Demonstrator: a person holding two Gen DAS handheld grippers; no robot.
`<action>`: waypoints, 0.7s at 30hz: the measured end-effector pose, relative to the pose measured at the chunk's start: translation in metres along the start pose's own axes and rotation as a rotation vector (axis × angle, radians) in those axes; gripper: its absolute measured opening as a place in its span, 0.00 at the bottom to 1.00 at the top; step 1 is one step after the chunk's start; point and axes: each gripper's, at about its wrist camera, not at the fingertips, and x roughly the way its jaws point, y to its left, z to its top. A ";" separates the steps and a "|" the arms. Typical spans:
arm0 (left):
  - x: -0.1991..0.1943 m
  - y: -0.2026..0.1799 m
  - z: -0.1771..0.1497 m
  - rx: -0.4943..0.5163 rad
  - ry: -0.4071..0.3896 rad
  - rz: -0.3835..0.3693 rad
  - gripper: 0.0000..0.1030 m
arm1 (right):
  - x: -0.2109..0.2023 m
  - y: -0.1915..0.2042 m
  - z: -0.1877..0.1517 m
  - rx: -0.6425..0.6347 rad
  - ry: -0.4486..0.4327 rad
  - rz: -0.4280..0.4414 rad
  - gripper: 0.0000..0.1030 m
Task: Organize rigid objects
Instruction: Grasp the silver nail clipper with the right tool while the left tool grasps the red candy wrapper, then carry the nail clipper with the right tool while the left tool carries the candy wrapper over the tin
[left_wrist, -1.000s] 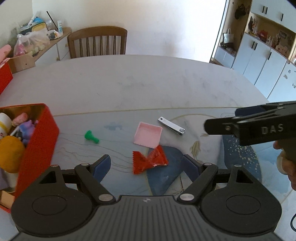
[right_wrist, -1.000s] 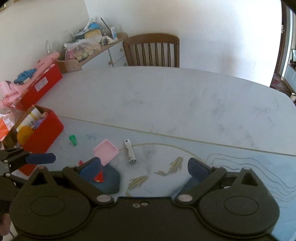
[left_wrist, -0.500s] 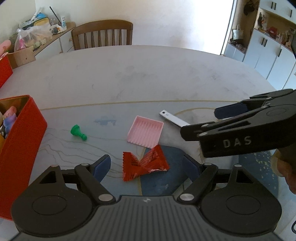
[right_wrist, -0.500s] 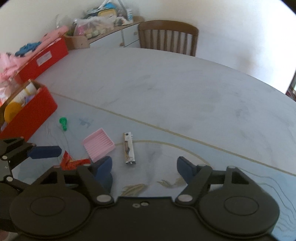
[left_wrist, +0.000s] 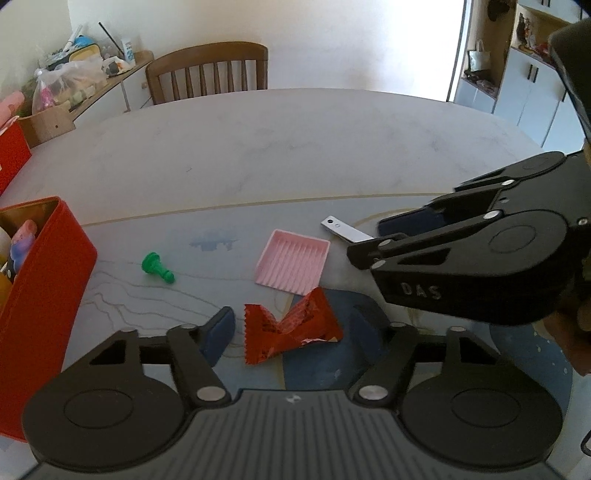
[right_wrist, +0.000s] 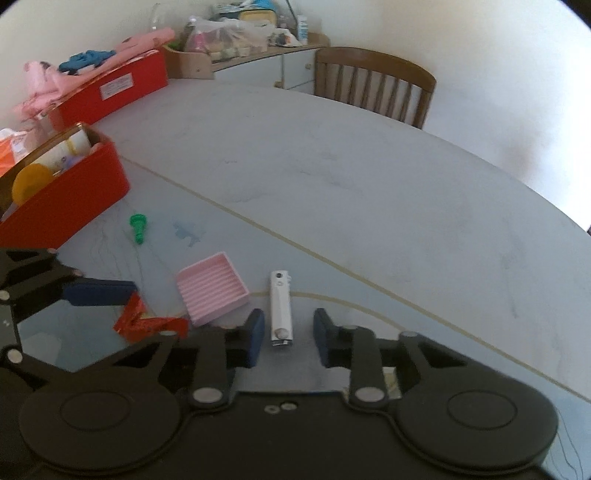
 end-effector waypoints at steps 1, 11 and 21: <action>0.000 -0.001 0.000 0.002 0.000 -0.002 0.59 | 0.000 0.002 0.000 -0.008 0.000 0.003 0.17; -0.005 0.002 0.001 0.001 -0.007 0.014 0.39 | -0.001 0.008 0.000 -0.026 0.003 -0.003 0.10; -0.018 0.020 -0.001 -0.048 0.015 0.024 0.38 | -0.034 0.014 -0.013 0.064 -0.008 0.032 0.10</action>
